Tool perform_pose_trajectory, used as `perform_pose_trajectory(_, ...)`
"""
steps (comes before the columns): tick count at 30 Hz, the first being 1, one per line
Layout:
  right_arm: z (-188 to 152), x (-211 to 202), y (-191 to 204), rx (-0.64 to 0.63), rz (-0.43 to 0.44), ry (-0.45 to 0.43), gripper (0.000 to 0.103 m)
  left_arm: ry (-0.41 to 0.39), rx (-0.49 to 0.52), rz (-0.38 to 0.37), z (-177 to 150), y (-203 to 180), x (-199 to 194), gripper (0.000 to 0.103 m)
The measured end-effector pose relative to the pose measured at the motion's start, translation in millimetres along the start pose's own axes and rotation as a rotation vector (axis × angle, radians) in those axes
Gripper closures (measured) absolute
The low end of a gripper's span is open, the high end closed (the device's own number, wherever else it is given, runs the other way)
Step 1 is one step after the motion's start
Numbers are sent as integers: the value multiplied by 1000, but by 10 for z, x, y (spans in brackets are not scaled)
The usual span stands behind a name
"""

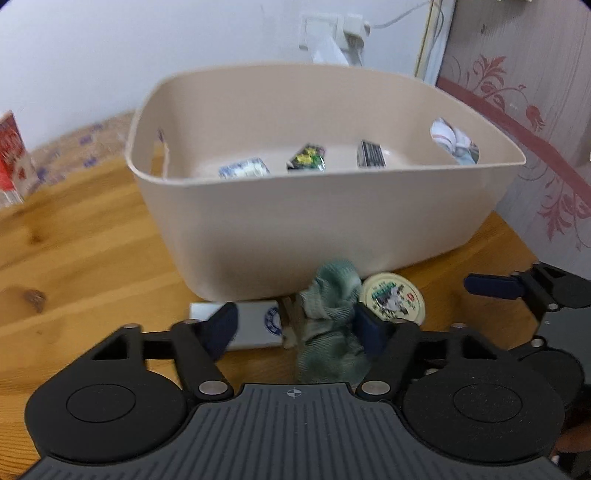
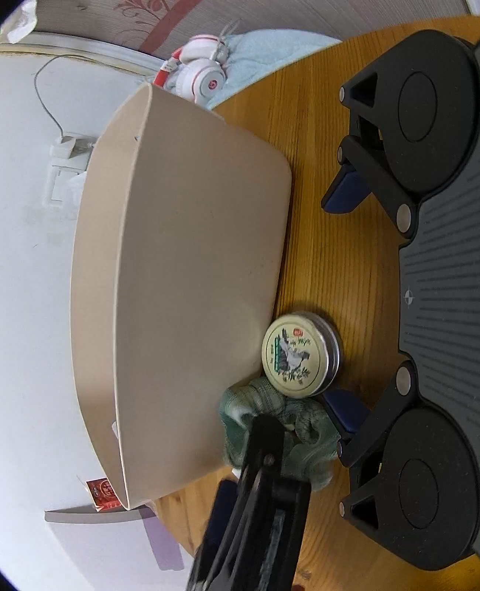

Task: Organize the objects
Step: 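Grasp the green checked cloth with the left tool while the right tool grasps the round tin, then lift the cloth and tin over the bin and open both tools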

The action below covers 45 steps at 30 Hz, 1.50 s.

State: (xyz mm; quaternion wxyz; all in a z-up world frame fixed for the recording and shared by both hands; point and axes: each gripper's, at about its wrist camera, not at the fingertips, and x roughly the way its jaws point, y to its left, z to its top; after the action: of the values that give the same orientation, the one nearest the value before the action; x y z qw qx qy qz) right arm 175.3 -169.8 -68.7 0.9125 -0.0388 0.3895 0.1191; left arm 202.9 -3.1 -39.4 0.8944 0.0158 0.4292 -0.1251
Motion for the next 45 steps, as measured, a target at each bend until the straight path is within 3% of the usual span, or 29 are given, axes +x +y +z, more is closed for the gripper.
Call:
perform_pose_trajectory(3, -6, 73, 45, -3, 0, -2, 0, 9, -2, -13, 10, 23, 31, 44)
perform_pose_trajectory(10, -5, 158, 71, 9, -37, -24, 0, 19, 12, -40, 19, 64, 26, 74)
perform_pose_trajectory(15, -19, 136, -33, 32, -72, -25, 0, 19, 0, -42, 9, 93, 26, 77)
perform_pose_trajectory(24, -4, 180, -59, 18, -61, -34, 0, 32, 37, -27, 16, -63, 110, 79)
perform_pose_trajectory(27, -3, 166, -60, 14, -47, -53, 13, 34, 52, -38, 15, -78, 91, 85)
perform_pose_trajectory(29, -8, 130, -66, -3, -31, -65, 37, 35, 59, -36, 17, -99, 77, 86)
perform_pose_trajectory(31, 2, 93, -77, -15, -15, -66, 52, 34, 59, -35, 17, -106, 60, 89)
perform_pose_trajectory(45, -132, -153, -173, -7, -13, -68, 52, -5, 37, -54, -12, 7, -89, 91)
